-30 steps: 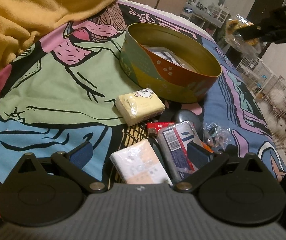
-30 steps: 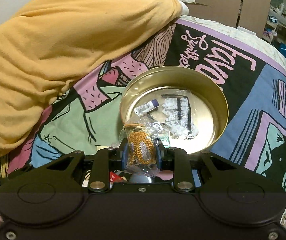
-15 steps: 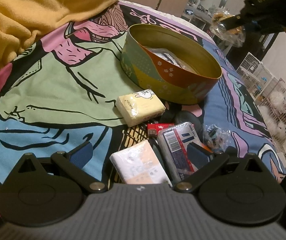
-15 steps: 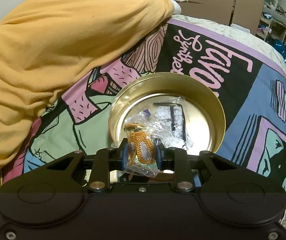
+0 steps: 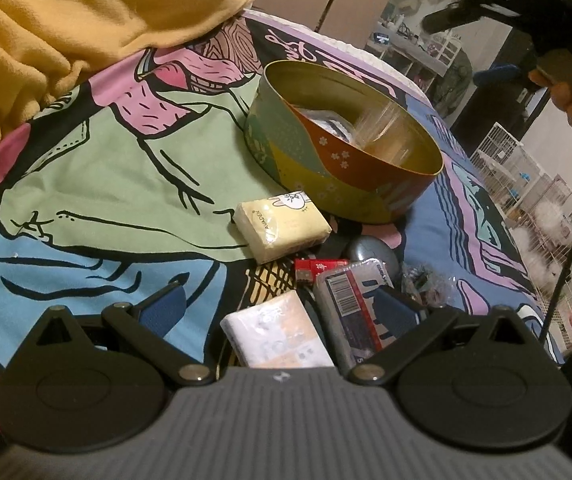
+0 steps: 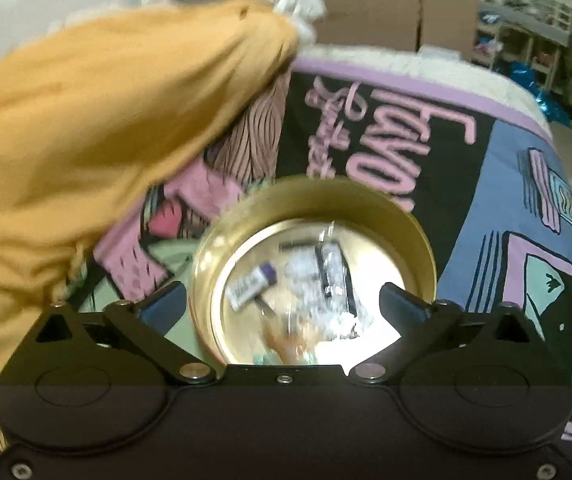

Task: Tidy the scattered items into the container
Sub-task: 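Open the right gripper to drop the crochet bag into the tin, then close the left gripper on the white-and-peach Face tissue pack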

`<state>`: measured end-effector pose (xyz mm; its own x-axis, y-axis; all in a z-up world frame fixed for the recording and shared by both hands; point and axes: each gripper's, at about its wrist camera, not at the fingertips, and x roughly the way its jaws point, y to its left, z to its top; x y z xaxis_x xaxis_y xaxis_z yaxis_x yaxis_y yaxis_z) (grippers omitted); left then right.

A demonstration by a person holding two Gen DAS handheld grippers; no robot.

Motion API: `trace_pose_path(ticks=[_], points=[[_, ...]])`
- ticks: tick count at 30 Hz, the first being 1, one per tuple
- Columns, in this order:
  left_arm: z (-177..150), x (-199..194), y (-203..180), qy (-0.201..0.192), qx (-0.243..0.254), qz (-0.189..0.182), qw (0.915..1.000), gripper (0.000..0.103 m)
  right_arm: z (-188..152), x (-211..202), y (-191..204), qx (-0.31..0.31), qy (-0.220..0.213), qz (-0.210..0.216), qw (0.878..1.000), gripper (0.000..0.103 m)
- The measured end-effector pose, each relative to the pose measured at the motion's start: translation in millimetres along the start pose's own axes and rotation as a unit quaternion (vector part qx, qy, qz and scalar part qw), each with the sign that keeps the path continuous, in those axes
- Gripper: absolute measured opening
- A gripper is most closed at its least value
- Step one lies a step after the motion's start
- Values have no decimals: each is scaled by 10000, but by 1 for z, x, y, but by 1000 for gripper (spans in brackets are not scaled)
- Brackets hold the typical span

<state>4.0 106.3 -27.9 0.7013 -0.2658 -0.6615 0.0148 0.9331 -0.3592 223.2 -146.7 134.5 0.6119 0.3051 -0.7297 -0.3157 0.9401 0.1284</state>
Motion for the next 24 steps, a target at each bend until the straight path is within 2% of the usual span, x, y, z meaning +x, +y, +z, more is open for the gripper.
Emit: trace_pose_path(ticks=[3,12,18,21,24], points=[[0,0,0,32,3,-1,10000,103,-14,-10,-12,53,47,297,9995,103],[-1,2,-3,110,94,56,9999,103,-95,-55,-25,-476,117,238,9985,103],[0,7,-8,334,224,152,9991,103,-138,-84,-31,-451,68,388,9982,103],[2,11,-9,630,305,-18,9975,103,-156,-94,-35,-488,-30,452,9978,103],[7,12,-8,968,368,-402,9938,103,-170,-99,-44,-419,-3,601,9973,103]])
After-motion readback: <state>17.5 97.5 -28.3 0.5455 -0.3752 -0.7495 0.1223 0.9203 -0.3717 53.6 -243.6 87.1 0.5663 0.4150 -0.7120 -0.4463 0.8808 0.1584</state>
